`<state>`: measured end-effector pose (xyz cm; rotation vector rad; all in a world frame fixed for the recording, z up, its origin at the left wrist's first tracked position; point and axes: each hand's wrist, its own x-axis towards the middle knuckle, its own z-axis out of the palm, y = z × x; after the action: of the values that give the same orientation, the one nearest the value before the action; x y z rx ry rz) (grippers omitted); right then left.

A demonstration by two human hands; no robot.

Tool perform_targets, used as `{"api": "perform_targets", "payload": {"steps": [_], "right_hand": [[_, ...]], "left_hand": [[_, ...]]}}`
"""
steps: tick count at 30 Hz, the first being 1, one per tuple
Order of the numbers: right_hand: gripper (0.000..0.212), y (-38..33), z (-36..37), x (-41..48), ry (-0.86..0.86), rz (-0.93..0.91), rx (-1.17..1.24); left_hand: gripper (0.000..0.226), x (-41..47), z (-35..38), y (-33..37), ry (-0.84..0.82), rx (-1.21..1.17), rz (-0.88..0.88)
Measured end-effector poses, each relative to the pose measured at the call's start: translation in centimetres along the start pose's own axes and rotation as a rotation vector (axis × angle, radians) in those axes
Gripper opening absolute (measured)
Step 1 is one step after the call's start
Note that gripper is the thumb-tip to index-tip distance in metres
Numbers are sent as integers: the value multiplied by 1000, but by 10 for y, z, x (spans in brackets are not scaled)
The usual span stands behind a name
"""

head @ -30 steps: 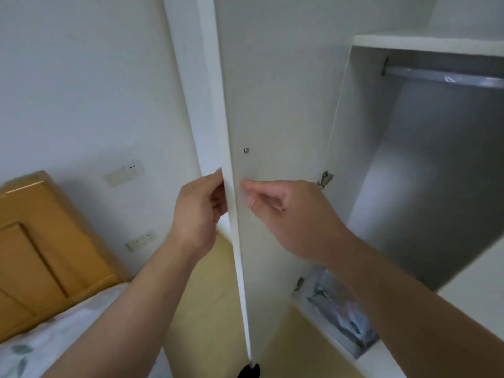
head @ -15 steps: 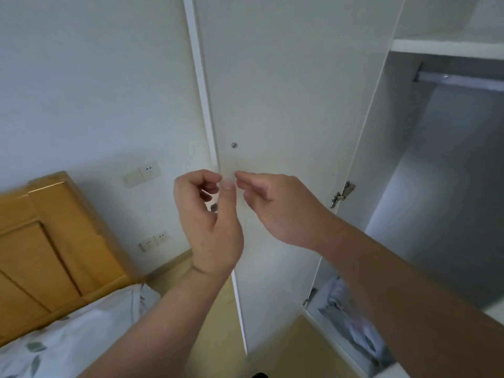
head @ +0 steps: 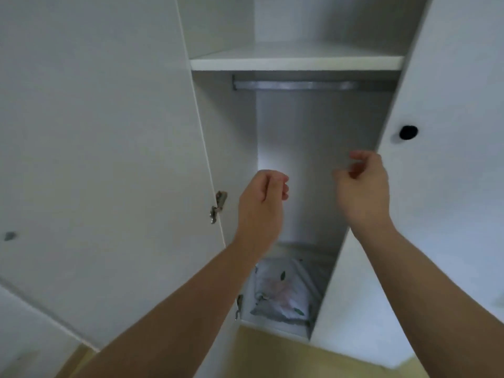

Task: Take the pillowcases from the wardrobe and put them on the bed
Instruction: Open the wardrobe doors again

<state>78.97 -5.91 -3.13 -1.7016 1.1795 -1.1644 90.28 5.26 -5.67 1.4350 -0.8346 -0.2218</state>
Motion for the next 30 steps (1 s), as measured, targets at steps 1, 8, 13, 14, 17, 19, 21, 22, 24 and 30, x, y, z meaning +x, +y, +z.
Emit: {"api": "perform_targets", "payload": {"steps": [1, 8, 13, 14, 17, 19, 21, 22, 24, 30], "right_hand": [[48, 6, -12, 11, 49, 33, -6], [57, 11, -62, 57, 117, 37, -84], [29, -5, -57, 77, 110, -129, -163], [24, -7, -55, 78, 115, -144, -193], [20, -1, -51, 79, 125, -144, -223], [19, 3, -53, 79, 123, -122, -223], [20, 3, -55, 77, 123, -104, -230], [21, 2, -57, 74, 128, -99, -229], [24, 0, -60, 65, 156, -102, -222], [36, -5, -82, 18, 244, -89, -162]], "left_hand": [[22, 12, 16, 0, -45, -9, -12], [53, 64, 106, 10, -312, -41, -138], [54, 65, 128, 19, -515, -65, -159], [56, 64, 130, 20, -550, -65, -166], [72, 64, 132, 21, -610, -58, -170], [74, 66, 134, 18, -629, -69, -190], [47, 67, 134, 18, -636, -93, -191], [36, 67, 135, 18, -630, -110, -190], [35, 69, 137, 18, -615, -143, -183], [39, 49, 142, 35, -650, -309, -96]]}}
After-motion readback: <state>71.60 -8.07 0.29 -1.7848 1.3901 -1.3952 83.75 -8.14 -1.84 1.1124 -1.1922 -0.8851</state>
